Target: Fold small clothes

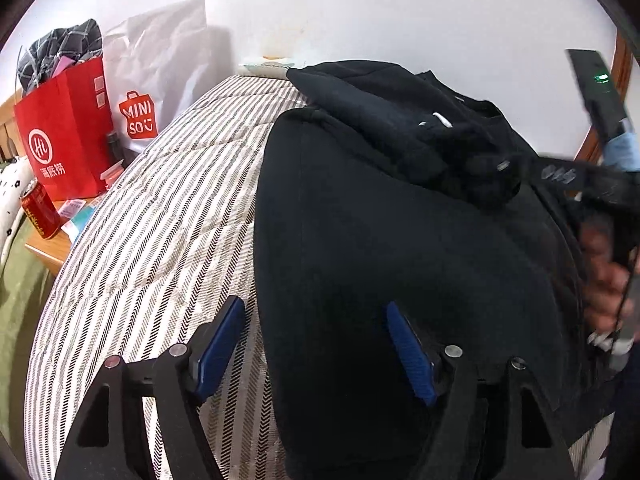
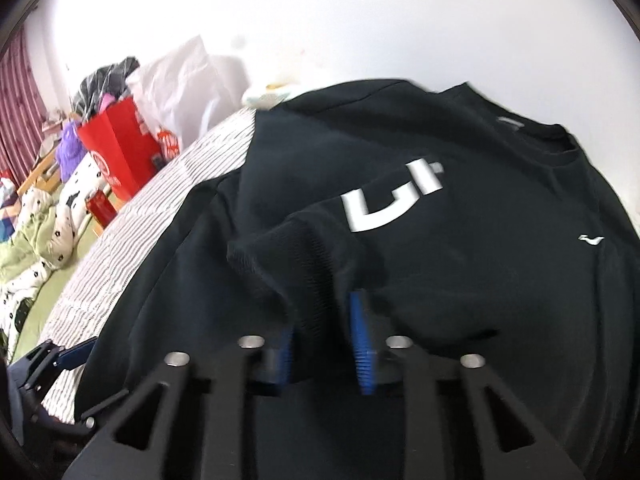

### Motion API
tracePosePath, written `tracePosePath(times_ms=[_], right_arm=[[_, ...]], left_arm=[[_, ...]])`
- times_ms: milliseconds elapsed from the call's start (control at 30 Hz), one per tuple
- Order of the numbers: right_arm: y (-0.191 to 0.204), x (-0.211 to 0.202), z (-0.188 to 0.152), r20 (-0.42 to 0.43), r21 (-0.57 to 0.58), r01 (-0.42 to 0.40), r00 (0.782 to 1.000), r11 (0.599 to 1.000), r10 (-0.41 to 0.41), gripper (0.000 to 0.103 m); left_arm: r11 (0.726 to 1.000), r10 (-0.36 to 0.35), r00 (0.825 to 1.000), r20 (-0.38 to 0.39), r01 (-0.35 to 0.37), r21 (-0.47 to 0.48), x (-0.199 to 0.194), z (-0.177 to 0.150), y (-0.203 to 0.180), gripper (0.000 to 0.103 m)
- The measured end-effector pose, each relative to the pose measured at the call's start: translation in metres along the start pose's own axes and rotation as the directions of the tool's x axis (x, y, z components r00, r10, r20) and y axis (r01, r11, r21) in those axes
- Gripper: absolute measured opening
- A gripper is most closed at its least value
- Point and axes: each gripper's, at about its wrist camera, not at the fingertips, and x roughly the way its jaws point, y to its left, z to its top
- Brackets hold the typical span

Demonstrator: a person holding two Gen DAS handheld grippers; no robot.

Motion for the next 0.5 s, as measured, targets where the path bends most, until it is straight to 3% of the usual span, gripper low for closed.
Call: tracePosePath(times_ms=[67, 133, 233, 333, 500], right_arm=[[-0.018, -0.014, 0.002, 0.034, 0.037, -0.006, 0.999, 0.999, 0.004, 0.019], [-0.038, -0.024, 0.002, 0.063, 0.065, 0.013, 0.998, 0.998, -0.017, 0.008], [-0.069, -0.031, 0.002, 0.079, 0.129, 0.073, 0.993, 0.989, -0.084, 0.008], [-0.118, -0.049, 0.001, 0.116, 0.26, 0.114, 0.982, 0.959, -0.149, 0.005], [-0.183, -0.067, -0.012, 0.103, 0.404, 0.18, 0.965, 0.897, -0.24, 0.005]], left_arm=[[1.0, 0.013, 1.0, -0.006, -0.013, 0.016, 0.002, 0.0, -0.003, 0.074], [0.999, 0.028, 1.0, -0.012, -0.027, 0.033, 0.004, 0.001, -0.007, 0.076], [0.998, 0.039, 0.999, -0.014, -0.038, 0.042, 0.005, 0.001, -0.008, 0.076], [0.998, 0.038, 0.999, -0.014, -0.037, 0.04, 0.005, 0.001, -0.008, 0.076], [0.996, 0.066, 0.998, -0.02, -0.064, 0.063, 0.008, 0.0, -0.012, 0.078]])
